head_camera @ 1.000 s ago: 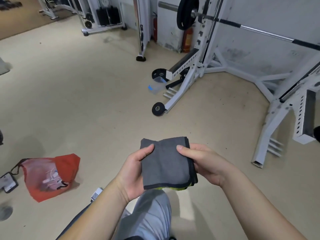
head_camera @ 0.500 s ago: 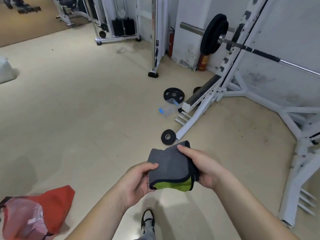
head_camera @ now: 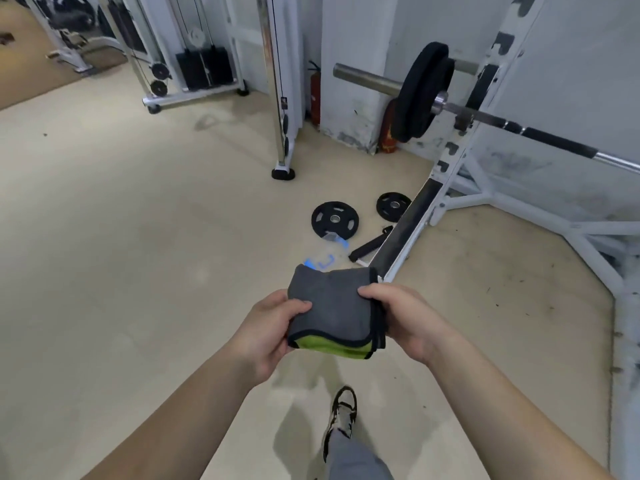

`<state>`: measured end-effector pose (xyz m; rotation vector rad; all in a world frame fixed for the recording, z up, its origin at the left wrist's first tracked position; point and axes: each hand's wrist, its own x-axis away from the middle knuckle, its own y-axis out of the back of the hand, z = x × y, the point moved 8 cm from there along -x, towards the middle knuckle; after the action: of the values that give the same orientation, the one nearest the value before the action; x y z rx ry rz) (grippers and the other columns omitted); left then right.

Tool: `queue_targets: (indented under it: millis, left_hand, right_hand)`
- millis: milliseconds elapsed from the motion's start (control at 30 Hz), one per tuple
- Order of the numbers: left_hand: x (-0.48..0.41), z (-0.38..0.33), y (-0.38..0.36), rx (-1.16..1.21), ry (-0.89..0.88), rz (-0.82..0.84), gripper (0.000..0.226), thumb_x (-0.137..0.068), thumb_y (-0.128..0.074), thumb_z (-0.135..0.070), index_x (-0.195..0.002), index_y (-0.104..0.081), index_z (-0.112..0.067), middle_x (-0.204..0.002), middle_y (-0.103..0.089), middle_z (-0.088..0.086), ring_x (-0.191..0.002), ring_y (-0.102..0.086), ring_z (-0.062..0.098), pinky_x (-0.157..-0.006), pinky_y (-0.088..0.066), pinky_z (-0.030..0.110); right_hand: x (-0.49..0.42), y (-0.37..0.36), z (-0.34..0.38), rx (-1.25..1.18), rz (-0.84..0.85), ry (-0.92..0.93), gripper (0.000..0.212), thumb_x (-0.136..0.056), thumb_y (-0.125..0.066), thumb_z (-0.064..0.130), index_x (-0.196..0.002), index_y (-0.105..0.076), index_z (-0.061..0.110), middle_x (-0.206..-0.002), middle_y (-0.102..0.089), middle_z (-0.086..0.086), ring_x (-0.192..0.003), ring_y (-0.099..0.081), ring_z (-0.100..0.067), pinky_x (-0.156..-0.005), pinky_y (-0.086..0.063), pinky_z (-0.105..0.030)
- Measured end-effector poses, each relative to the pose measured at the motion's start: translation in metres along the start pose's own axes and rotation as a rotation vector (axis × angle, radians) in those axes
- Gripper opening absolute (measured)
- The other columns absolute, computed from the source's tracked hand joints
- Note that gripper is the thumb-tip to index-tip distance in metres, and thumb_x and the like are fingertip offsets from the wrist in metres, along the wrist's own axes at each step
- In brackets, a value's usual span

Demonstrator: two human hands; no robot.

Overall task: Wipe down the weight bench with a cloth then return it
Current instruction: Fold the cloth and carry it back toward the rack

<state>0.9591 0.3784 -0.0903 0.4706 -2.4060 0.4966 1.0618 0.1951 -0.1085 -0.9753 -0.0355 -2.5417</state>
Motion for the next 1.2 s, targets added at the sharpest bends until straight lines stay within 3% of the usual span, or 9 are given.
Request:
queue_targets:
  millis: [67,133,333,400,533,600,800,967,1200]
  left_hand:
    - [-0.040,-0.026,-0.001,-0.027,0.005,-0.016,0.023,-0.096,-0.060,-0.008,-0.118,-0.064,-0.006,-0.102,-0.078,0.012,-0.083,-0.074,0.023,-0.075,-0.060,0.038]
    - [-0.076,-0.051,0.001,-0.067,0.002,-0.019,0.024,-0.098,-0.061,-0.013,-0.121,-0.064,-0.010,-0.106,-0.078,0.011,-0.089,-0.075,0.024,-0.074,-0.060,0.037]
    - [-0.176,-0.131,0.011,-0.117,0.031,-0.010,0.022,-0.100,-0.061,-0.018,-0.120,-0.067,-0.024,-0.109,-0.078,0.004,-0.104,-0.074,0.026,-0.087,-0.062,0.048]
    - [-0.216,-0.158,0.016,-0.166,0.044,0.004,0.023,-0.098,-0.062,-0.014,-0.119,-0.067,-0.022,-0.108,-0.078,0.005,-0.104,-0.073,0.026,-0.086,-0.063,0.046]
    - [-0.307,-0.208,0.025,-0.338,0.068,0.124,0.028,-0.094,-0.062,-0.007,-0.118,-0.067,-0.022,-0.110,-0.076,0.006,-0.102,-0.072,0.024,-0.082,-0.063,0.039]
    - [-0.356,-0.231,0.030,-0.427,0.082,0.195,0.031,-0.093,-0.061,-0.005,-0.119,-0.067,-0.022,-0.112,-0.075,0.007,-0.103,-0.071,0.025,-0.082,-0.063,0.039]
    - [-0.486,-0.284,0.059,-0.684,0.131,0.335,0.040,-0.075,-0.069,-0.004,-0.113,-0.071,-0.018,-0.105,-0.075,0.019,-0.097,-0.073,0.036,-0.095,-0.057,0.053]
    - [-0.589,-0.246,0.086,-0.744,0.214,0.270,0.031,-0.078,-0.077,0.000,-0.107,-0.067,-0.005,-0.096,-0.078,0.015,-0.089,-0.077,0.032,-0.081,-0.064,0.043]
    - [-0.762,-0.088,0.122,-0.801,0.329,0.223,0.026,-0.077,-0.076,-0.001,-0.099,-0.063,-0.005,-0.088,-0.077,0.018,-0.073,-0.076,0.030,-0.072,-0.065,0.045]
  right_hand:
    - [-0.040,-0.001,0.033,0.033,-0.008,0.009,0.027,-0.087,-0.074,0.026,-0.109,-0.077,0.011,-0.112,-0.079,-0.011,-0.102,-0.075,-0.027,-0.088,-0.054,-0.040]
    - [-0.076,-0.007,0.061,0.072,-0.018,0.000,0.021,-0.090,-0.069,0.028,-0.104,-0.078,0.015,-0.110,-0.079,-0.010,-0.095,-0.072,-0.024,-0.084,-0.054,-0.039]
    - [-0.173,-0.028,0.130,0.006,0.036,-0.104,0.025,-0.096,-0.061,0.021,-0.115,-0.073,0.012,-0.107,-0.077,-0.010,-0.095,-0.069,-0.025,-0.069,-0.059,-0.035]
    - [-0.208,-0.031,0.146,-0.010,0.015,-0.101,0.020,-0.095,-0.060,0.017,-0.111,-0.073,0.013,-0.099,-0.075,-0.007,-0.090,-0.068,-0.023,-0.069,-0.059,-0.036]
    - [-0.282,-0.040,0.159,-0.141,-0.053,-0.097,0.031,-0.091,-0.062,0.012,-0.121,-0.068,0.019,-0.125,-0.071,-0.016,-0.109,-0.068,-0.030,-0.081,-0.062,-0.042]
    - [-0.319,-0.050,0.163,-0.221,-0.063,-0.070,0.041,-0.089,-0.063,0.010,-0.127,-0.067,0.026,-0.129,-0.071,-0.013,-0.116,-0.067,-0.031,-0.091,-0.060,-0.046]
    - [-0.421,-0.071,0.163,-0.365,-0.278,-0.077,0.039,-0.091,-0.061,0.006,-0.127,-0.071,0.019,-0.122,-0.076,-0.008,-0.118,-0.068,-0.030,-0.088,-0.058,-0.041]
    - [-0.500,-0.066,0.110,-0.400,-0.427,-0.173,0.022,-0.092,-0.066,0.004,-0.109,-0.079,0.005,-0.112,-0.079,-0.016,-0.114,-0.071,-0.037,-0.094,-0.057,-0.046]
    - [-0.662,-0.044,-0.063,-0.526,-0.573,-0.263,0.023,-0.092,-0.066,0.004,-0.112,-0.077,0.003,-0.107,-0.080,-0.016,-0.107,-0.074,-0.035,-0.099,-0.058,-0.050]
